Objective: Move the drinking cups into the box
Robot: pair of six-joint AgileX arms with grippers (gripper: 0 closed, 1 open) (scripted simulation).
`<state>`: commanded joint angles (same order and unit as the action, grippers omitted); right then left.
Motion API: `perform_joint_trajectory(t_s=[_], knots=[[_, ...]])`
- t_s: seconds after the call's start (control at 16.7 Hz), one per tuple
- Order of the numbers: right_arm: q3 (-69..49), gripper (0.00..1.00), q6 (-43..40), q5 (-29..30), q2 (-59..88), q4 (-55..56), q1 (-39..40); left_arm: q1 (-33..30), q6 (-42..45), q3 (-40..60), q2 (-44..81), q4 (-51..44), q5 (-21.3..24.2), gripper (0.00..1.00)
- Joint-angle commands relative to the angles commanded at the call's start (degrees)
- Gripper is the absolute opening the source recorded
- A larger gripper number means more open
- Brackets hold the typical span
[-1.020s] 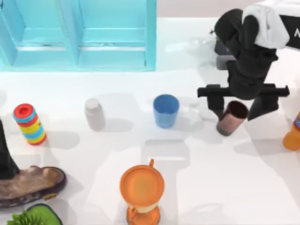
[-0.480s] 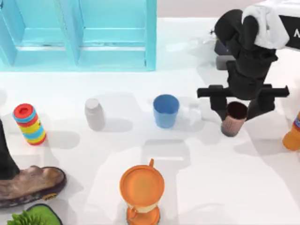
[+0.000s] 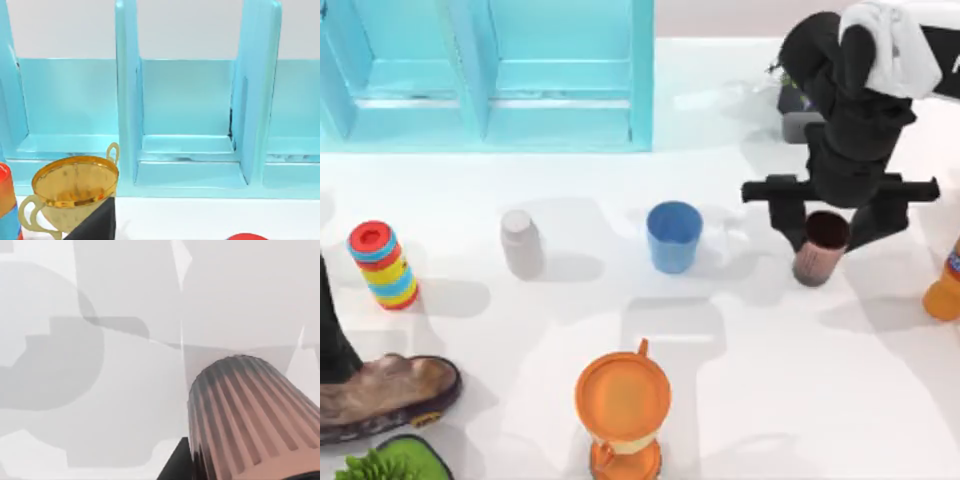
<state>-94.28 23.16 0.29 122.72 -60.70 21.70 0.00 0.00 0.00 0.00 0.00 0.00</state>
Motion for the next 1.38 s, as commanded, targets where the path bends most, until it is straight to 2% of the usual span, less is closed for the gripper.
perform_joint_trajectory(t_s=[0.24,0.6,1.14,1.38], knots=[[-6.1,0.0,-2.2,0.7,-5.6,-7.9,-3.3,0.0,0.0,0.0,0.0,0.0,0.0,1.0],[-9.0,0.0,-11.0,0.4,-10.3,-18.0,-11.6,0.0,0.0,0.0,0.0,0.0,0.0,1.0],[-8.3,0.0,-14.7,-0.9,-9.1,-16.4,-13.8,0.0,0.0,0.0,0.0,0.0,0.0,1.0],[-8.4,0.0,-23.2,-4.3,-15.2,-11.4,-21.3,0.0,0.0,0.0,0.0,0.0,0.0,1.0]])
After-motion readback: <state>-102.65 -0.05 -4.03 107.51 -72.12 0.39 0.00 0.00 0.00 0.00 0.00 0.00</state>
